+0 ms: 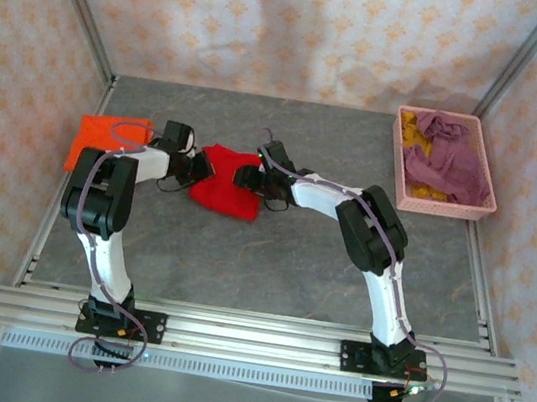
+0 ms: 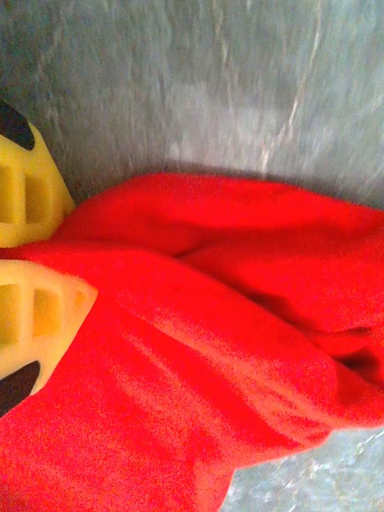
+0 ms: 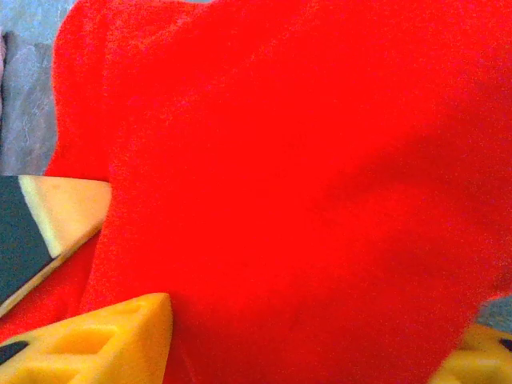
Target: Fold and stack the t-shirts
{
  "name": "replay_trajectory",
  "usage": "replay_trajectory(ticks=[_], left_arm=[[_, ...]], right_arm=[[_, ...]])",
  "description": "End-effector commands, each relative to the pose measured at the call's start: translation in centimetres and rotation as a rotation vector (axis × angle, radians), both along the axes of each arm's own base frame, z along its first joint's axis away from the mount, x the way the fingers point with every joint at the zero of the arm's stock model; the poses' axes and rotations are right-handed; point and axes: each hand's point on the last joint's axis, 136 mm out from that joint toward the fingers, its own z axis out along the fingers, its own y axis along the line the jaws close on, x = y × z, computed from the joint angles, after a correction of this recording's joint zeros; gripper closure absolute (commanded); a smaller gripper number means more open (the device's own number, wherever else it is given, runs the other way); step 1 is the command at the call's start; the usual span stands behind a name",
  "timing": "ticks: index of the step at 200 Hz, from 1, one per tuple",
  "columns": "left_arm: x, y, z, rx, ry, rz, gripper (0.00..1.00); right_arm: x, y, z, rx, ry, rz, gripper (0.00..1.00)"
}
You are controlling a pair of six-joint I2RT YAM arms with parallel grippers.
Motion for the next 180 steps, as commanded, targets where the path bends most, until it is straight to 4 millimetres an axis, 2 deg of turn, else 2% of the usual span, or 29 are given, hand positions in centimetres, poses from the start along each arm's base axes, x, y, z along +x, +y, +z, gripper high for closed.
replay_trajectory(ticks=[1, 27, 52, 80, 101, 138, 180], left_arm=[[-0.8, -0.7, 0.3, 0.058, -0.029, -0.095, 1.0], [-1.2, 0.7, 1.7, 0.175, -0.065, -0.126, 1.0], [-1.6, 1.8, 2.8, 0.27, -0.088, -0.153, 1.0], [-1.7, 2.9, 4.1, 0.357, -0.126, -0.164, 1.0], [-1.9, 3.7, 5.1, 0.424, -0.141, -0.18, 1.0], [-2.1, 5.0, 6.8, 0.524, -0.171, -0.198, 1.0], [-2.5, 5.9, 8.7, 0.584, -0.204, -0.191, 1.0]], right_arm=[[-0.6, -0.5, 1.9, 0.019, -0.019, 0.001, 0.36], [-0.4, -1.6, 3.5, 0.009, -0.073, -0.022, 0.26], [-0.3, -3.5, 4.6, -0.027, -0.127, -0.053, 0.11], [-0.9, -4.2, 5.7, -0.045, -0.174, -0.017, 0.05], [-1.7, -3.1, 6.7, -0.018, -0.229, 0.067, 0.04], [-3.0, -0.4, 9.8, 0.058, -0.369, 0.203, 0.02], [-4.5, 2.5, 11.6, 0.124, -0.45, 0.324, 0.01]])
